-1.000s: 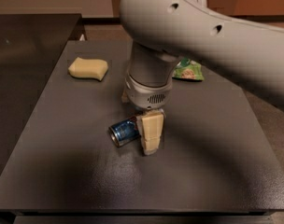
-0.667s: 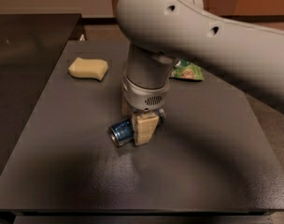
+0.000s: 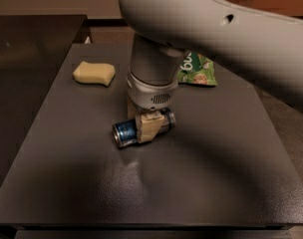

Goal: Pick redbull can

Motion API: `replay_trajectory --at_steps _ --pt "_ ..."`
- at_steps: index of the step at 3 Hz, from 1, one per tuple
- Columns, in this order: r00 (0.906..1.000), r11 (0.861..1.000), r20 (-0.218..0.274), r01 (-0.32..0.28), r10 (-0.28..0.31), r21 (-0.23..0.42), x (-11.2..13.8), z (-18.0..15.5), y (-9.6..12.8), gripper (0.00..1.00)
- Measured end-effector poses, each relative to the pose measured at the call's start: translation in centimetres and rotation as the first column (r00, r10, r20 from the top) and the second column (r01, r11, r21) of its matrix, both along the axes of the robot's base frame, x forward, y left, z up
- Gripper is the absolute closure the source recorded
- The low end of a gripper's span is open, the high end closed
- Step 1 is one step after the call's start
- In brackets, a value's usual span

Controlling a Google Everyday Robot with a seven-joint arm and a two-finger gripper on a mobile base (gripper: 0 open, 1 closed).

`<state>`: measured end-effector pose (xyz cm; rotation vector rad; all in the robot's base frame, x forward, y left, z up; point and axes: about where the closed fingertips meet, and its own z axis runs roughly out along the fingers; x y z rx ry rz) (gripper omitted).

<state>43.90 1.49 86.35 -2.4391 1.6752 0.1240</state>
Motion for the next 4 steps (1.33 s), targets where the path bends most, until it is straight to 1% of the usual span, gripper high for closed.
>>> replay_trajectory --at_steps 1,3,4 --pt "0.9991 1.0 0.039 0.012 -0.012 0.015 0.8 3.2 0.1 1.0" --pt "0.9931 0.999 0.111 0.034 -0.038 0.043 2.2 9.5 0.2 1.0" --pt "0.9884 0.994 0.132 0.063 -0.075 0.088 2.5 11.4 0.3 1.0"
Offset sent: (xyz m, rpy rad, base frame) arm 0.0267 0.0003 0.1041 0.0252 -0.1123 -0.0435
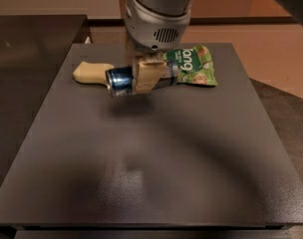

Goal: Pick redbull can

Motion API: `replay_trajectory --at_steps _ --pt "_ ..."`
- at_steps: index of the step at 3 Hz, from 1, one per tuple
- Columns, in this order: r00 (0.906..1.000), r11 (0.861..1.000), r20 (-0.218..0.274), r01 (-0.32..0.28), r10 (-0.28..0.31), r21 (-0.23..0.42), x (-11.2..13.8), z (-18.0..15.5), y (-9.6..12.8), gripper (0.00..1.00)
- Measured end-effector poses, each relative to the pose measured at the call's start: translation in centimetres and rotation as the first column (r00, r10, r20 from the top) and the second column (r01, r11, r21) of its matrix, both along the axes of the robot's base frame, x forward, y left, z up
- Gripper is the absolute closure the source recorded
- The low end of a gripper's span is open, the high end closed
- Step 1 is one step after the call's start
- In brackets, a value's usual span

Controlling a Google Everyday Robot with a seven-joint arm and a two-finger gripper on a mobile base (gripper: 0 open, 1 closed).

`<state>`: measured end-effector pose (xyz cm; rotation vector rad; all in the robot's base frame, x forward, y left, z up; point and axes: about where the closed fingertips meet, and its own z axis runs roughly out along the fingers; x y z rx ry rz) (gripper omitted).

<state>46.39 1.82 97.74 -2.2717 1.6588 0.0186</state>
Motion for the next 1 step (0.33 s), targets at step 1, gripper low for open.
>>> replay_trajectory --at_steps 1 --pt "1.0 1.0 0.002 0.0 0.0 0.001 0.01 0.08 0.03 1.0"
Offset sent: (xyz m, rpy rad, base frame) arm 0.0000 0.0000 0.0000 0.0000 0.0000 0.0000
